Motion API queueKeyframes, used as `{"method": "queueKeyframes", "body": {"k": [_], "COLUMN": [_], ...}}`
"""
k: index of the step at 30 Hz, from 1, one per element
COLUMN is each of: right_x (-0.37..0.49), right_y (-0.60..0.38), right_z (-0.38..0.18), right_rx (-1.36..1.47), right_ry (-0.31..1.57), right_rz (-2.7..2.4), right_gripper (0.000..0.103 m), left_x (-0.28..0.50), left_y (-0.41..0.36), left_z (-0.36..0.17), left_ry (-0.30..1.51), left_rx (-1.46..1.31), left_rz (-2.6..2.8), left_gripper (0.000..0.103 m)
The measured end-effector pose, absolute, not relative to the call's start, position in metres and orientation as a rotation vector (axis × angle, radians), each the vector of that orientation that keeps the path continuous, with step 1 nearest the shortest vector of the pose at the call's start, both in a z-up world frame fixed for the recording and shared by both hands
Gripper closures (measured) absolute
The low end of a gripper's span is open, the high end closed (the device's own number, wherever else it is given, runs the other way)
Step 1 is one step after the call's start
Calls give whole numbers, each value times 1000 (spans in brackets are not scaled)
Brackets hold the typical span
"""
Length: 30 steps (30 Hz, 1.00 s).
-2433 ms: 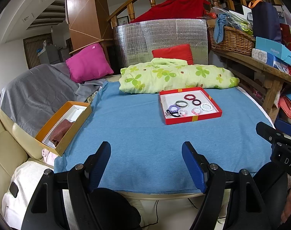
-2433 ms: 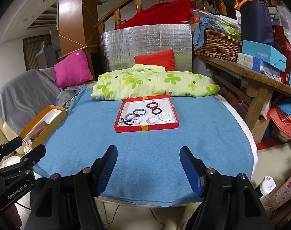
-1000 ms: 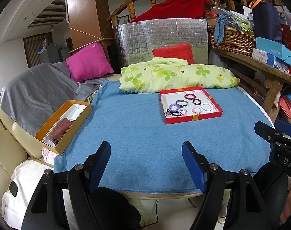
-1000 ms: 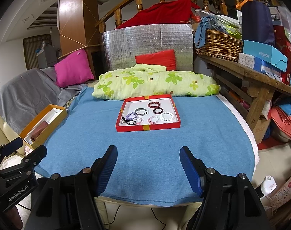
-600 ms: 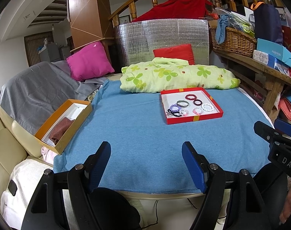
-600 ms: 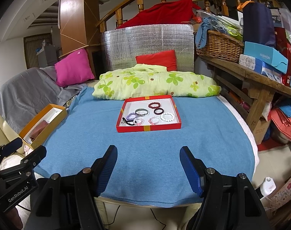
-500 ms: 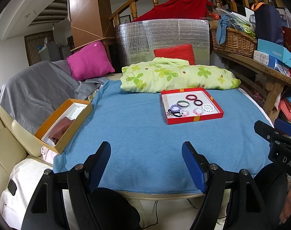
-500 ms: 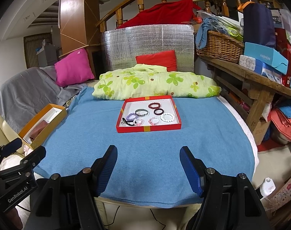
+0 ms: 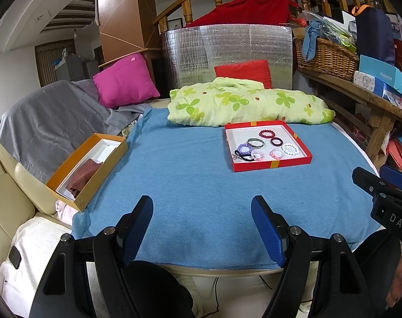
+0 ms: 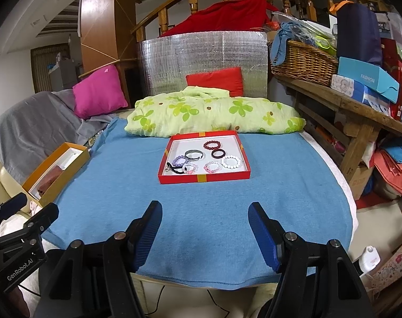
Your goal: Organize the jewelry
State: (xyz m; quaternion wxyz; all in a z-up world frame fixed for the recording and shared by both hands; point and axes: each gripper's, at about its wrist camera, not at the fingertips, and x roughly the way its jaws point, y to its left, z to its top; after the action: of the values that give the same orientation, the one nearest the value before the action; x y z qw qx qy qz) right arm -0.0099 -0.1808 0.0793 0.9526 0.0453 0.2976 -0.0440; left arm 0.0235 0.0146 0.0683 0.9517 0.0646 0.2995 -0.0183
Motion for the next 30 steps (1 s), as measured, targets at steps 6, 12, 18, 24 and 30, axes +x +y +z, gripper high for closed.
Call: {"method": "queueKeyframes", "body": {"k": [6,12,18,24,30], "right_x": [-8,-10,-11,-12,-12], "right_y": [-180,-180,-178,-177,-176], "right_z": [77,77,79,81,82], "right_rx": [92,92,89,88,86], "right_ry": [609,606,602,599,597], "right_rz": [-85,-86,-85,-86,-87], "right_gripper": [32,32,32,32,32], "left_x": [25,24,22,21,22], "left_y": [15,15,16,17,19], "left_z": [67,68,70,70,71], "left_ry": [616,615,609,608,605], "left_rx": [132,130,128,123,120], "left_rz": [-29,-35,-32,-33,-33], "left_gripper": [26,26,26,26,26]}}
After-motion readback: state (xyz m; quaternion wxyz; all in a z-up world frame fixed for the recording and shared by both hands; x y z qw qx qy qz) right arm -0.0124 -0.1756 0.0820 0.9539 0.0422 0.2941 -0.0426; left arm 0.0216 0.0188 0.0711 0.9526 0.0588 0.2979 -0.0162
